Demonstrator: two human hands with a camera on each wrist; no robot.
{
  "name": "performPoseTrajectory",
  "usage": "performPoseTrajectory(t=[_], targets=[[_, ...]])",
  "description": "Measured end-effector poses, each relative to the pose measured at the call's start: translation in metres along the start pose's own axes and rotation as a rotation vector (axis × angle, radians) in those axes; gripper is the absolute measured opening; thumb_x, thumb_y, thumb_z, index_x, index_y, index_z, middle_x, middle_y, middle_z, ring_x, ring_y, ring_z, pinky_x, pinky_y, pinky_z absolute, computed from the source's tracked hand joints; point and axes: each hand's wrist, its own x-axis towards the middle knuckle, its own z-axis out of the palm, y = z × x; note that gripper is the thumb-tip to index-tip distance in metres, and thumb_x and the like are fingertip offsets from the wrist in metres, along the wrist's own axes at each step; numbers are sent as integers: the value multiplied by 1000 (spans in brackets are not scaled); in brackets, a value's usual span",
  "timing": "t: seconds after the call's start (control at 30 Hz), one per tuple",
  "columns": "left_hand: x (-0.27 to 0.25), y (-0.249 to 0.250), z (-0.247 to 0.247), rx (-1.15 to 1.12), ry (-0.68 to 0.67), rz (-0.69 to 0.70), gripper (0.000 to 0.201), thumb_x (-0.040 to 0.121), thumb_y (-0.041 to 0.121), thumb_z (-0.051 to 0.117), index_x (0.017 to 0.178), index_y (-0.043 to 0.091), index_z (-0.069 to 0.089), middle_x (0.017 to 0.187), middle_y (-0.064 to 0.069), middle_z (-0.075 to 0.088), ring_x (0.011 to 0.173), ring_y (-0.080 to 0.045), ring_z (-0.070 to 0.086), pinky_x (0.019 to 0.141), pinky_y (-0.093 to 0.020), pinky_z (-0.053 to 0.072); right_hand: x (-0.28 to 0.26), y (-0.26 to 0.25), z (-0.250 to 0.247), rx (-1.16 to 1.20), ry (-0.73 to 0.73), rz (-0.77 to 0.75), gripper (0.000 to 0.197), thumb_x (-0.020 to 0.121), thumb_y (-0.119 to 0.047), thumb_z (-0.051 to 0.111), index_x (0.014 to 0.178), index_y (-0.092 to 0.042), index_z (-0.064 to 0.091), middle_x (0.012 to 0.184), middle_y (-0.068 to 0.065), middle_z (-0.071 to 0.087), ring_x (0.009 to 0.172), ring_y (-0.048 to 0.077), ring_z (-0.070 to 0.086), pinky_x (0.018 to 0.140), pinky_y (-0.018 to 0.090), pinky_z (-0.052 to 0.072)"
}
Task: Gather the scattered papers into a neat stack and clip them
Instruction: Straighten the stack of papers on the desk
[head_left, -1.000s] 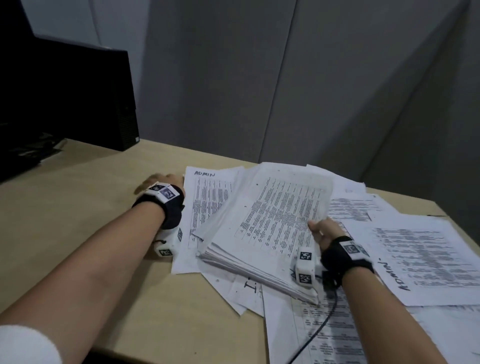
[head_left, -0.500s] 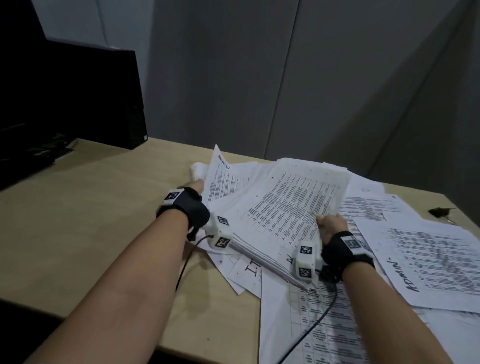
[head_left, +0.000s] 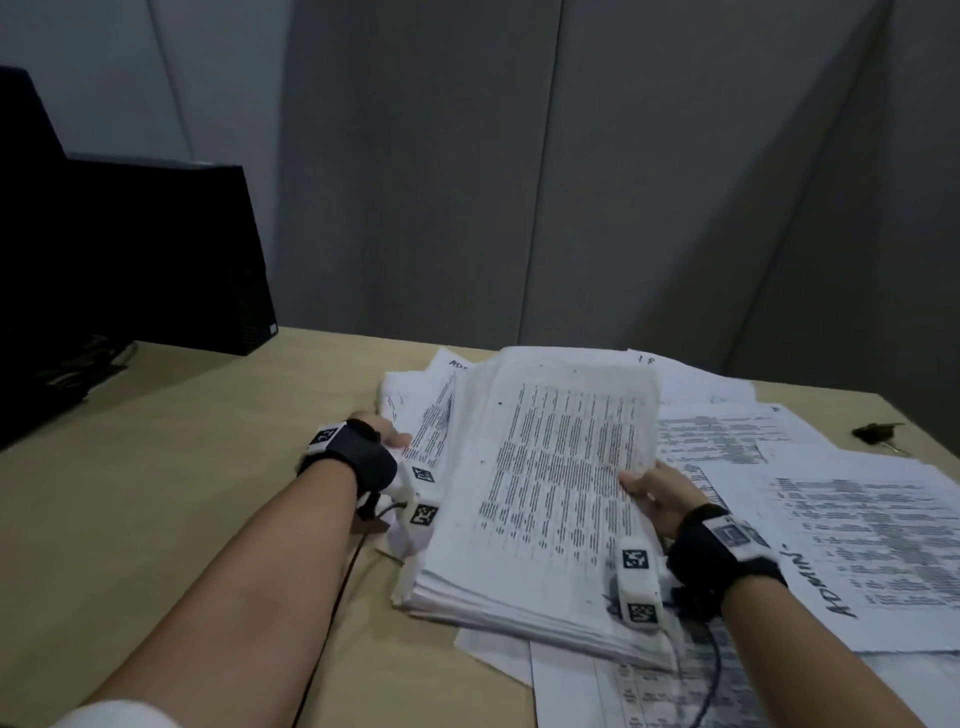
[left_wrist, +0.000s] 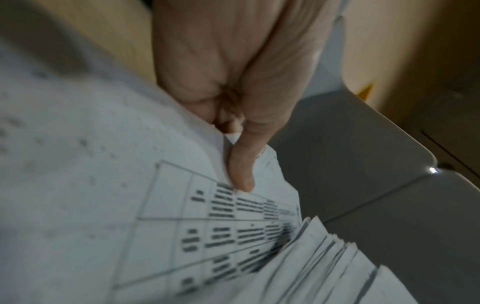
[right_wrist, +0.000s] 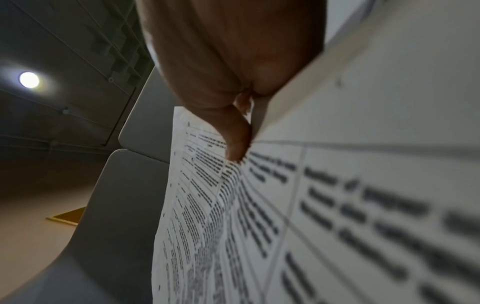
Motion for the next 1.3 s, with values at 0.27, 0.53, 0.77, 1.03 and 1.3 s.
performPoseTrajectory(t=[0.27, 0.53, 0.77, 1.03, 1.3], targets=[[-9, 50, 26, 288, 83, 236, 34, 98, 25, 45, 122, 1, 53, 128, -14, 51, 119, -29, 50, 87, -23, 35, 1, 2, -3, 24, -48, -22, 46, 90, 16, 37, 135, 5, 38, 96, 11, 59, 79, 19, 57, 47, 23, 54], [-11, 43, 39, 0, 171, 116, 54, 92, 4, 55, 138, -11, 30, 146, -22, 37, 134, -30, 39, 91, -16, 41, 4, 2, -5, 50, -22, -12, 46, 90, 16, 37, 134, 4, 37, 92, 9, 57, 77, 18, 54, 56, 22, 55], [-4, 2, -15, -148, 305, 28, 99, 72, 5, 78, 144, -3, 11, 152, -18, 25, 139, -32, 29, 114, -41, 26, 17, 6, 1, 41, 118, -12, 51, 89, 21, 32, 138, 5, 34, 101, 17, 56, 107, 31, 48, 105, 41, 37], [-18, -67, -85, 108, 206, -50, 114, 69, 19, 82, 148, 0, 2, 155, -14, 20, 140, -32, 27, 111, -36, 29, 19, -9, 22, 66, 155, 61, 51, 87, 15, 46, 137, 6, 36, 143, 17, 41, 105, 21, 53, 62, 18, 55], [-27, -98, -89, -85, 348, -73, 127, 65, -1, 82, 147, 12, -13, 144, -23, 35, 131, -38, 38, 109, -46, 32, 15, -1, 110, -33, 33, 106, 44, 89, 13, 45, 133, 4, 40, 139, 14, 45, 104, 21, 59, 109, 35, 35]])
